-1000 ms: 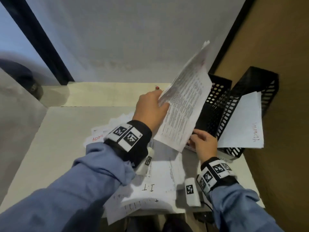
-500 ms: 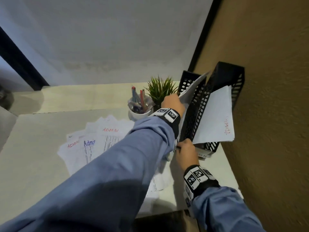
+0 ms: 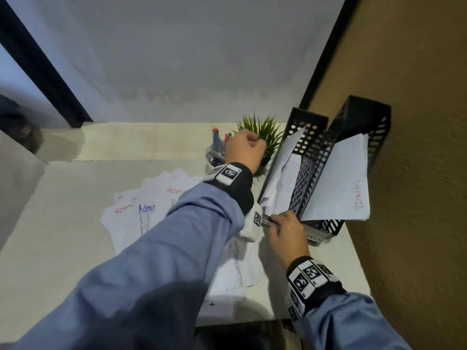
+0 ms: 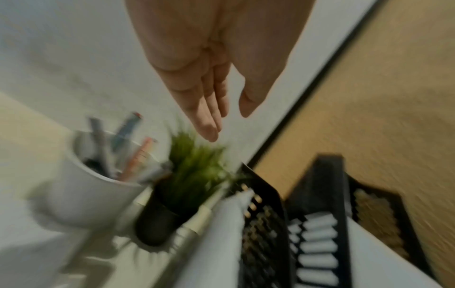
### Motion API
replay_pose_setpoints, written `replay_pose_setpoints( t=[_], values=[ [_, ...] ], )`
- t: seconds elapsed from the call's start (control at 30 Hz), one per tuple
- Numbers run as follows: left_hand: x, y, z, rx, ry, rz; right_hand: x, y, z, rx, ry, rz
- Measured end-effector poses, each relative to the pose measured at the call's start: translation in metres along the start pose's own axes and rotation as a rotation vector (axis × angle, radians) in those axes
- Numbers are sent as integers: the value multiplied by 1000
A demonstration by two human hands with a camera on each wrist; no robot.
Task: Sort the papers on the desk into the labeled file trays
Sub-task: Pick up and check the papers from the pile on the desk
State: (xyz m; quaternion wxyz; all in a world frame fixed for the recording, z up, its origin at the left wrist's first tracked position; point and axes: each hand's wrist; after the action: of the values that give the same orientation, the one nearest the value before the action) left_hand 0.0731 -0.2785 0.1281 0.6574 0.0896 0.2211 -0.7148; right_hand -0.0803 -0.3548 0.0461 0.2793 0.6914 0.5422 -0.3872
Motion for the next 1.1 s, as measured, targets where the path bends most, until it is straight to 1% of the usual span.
replay_pose_setpoints(
  t=[0.07,0.13,0.17,0.23,0.3,0.37,0.43,0.5,0.6,0.67,0.77,0.87,0.93,0.97,1.03,1.1],
  values=[
    [-33,5,-24,-50,-19,127,3,-4,-11,-46,66,11],
    [-66,8,-62,-147,59,211,14,-6,-17,-29,128,-50],
    [-82,8,-86,-223,124,229,23,-5,-19,10,149,-98],
    [-112,1,-136,-404,262,211,43,-3,-21,115,215,-174],
    [-134,-13,-181,-570,376,149,61,-1,-27,232,303,-233],
    [-144,-30,-211,-654,433,103,73,0,-37,319,347,-214],
    [-147,-43,-229,-645,430,85,82,2,-48,336,357,-172],
    [-146,-49,-237,-626,391,74,92,5,-54,364,395,-176],
    [-142,-49,-241,-672,282,32,102,12,-56,411,355,-191],
    [-140,-50,-242,-687,221,31,104,15,-58,444,354,-180],
    [-139,-51,-248,-650,255,24,105,16,-62,460,419,-148],
    [-141,-52,-250,-579,243,55,106,16,-61,451,474,-88],
    [-141,-52,-252,-527,196,69,108,14,-60,471,623,-60],
    [-143,-53,-252,-526,169,85,108,14,-62,473,729,-26],
    [-147,-53,-255,-538,165,174,103,14,-62,481,876,-27],
    [-150,-51,-260,-579,156,297,97,13,-59,500,928,-62]
  ],
)
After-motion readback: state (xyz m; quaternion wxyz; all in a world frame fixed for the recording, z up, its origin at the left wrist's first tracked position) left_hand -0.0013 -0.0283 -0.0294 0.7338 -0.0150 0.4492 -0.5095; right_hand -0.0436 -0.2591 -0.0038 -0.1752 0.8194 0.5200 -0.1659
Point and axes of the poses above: each hand's wrist, its own y-axis towards the middle knuckle, its own x-axis out of the palm, z = x × y, and after that the axes turned 8 degrees about -x, right-handed
